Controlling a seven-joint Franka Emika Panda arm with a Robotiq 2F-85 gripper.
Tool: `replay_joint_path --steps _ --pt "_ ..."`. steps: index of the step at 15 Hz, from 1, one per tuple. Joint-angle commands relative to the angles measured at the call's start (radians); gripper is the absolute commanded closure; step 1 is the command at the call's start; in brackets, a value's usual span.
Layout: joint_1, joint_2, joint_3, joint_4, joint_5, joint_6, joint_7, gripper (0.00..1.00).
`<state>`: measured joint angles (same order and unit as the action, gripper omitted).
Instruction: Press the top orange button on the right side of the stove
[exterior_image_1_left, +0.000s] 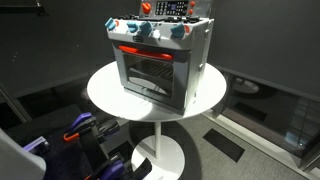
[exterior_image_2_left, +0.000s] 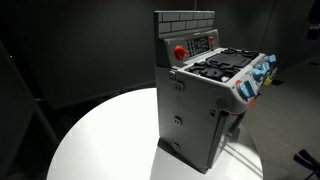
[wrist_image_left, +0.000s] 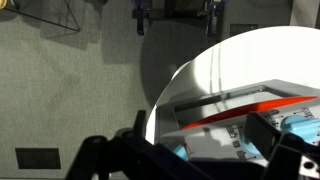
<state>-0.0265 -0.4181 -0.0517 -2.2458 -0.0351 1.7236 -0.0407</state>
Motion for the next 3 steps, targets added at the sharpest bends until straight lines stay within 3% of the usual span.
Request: replay_joint_path --steps 1,3 --pt "-0.003 -0.007 0.001 -0.006 0.001 -0.004 -0.004 0.0" --pt "-0.004 -0.011 0.0 -0.011 0.001 -0.004 -0.005 0.0"
